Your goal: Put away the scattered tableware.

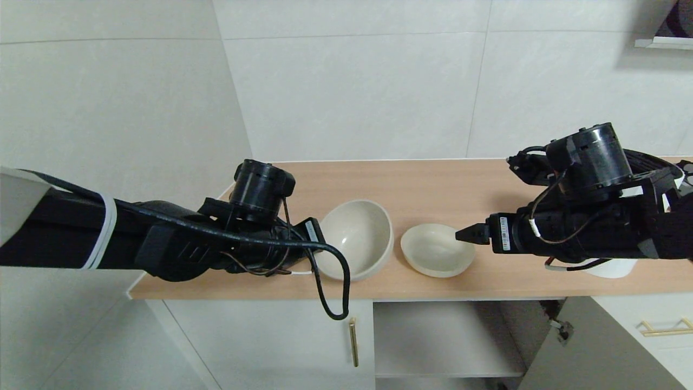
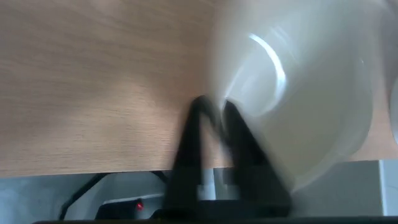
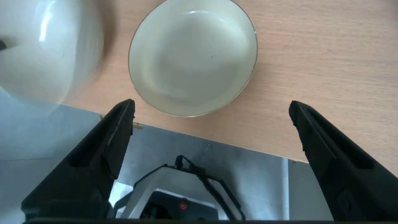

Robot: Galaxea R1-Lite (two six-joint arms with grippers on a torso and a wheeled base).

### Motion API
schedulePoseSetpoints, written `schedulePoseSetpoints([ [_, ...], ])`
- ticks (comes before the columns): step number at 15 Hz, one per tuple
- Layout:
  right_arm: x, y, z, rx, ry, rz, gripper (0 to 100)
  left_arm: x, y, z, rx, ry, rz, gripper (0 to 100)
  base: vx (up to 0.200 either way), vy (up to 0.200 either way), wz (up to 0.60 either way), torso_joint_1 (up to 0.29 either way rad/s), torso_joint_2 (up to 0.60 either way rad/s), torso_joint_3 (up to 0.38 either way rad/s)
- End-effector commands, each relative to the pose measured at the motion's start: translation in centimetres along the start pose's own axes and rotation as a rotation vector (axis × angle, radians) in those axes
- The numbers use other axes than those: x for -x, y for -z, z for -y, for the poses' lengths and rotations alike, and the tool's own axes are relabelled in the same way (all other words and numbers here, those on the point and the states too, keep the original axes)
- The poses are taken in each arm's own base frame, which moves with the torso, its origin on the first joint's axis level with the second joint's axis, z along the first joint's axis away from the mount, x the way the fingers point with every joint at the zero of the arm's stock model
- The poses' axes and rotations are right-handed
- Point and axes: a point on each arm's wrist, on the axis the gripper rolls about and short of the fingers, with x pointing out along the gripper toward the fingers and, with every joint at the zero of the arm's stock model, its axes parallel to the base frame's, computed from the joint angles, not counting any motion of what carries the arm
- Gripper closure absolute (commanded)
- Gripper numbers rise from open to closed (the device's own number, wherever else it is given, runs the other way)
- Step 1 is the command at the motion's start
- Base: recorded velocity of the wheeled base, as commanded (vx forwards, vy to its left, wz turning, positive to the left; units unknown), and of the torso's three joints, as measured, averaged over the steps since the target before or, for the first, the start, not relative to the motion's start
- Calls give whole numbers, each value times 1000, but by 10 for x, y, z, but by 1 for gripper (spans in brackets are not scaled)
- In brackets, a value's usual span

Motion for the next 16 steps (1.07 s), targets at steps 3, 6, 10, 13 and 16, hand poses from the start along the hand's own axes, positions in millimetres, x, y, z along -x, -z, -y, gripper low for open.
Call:
schedulePoseSetpoints([
  [3,0,-1,0,-1,-1,3,0,4,-2,1,1,9,10,100,0,0,0,0,0,0],
  [6,-8,1,0,2,25,-11,0,8,-3,1,1,13,14,100,0,0,0,0,0,0],
  [10,-44,6,0,15,197,-24,0,15,-3,1,-1,21,16,100,0,0,0,0,0,0],
  [13,-63,11,-1,9,211,-41,0,20,-3,2,-3,32,19,100,0,0,0,0,0,0],
  [16,-77,16,-2,-12,212,-41,0,21,-3,2,-4,34,21,100,0,0,0,0,0,0],
])
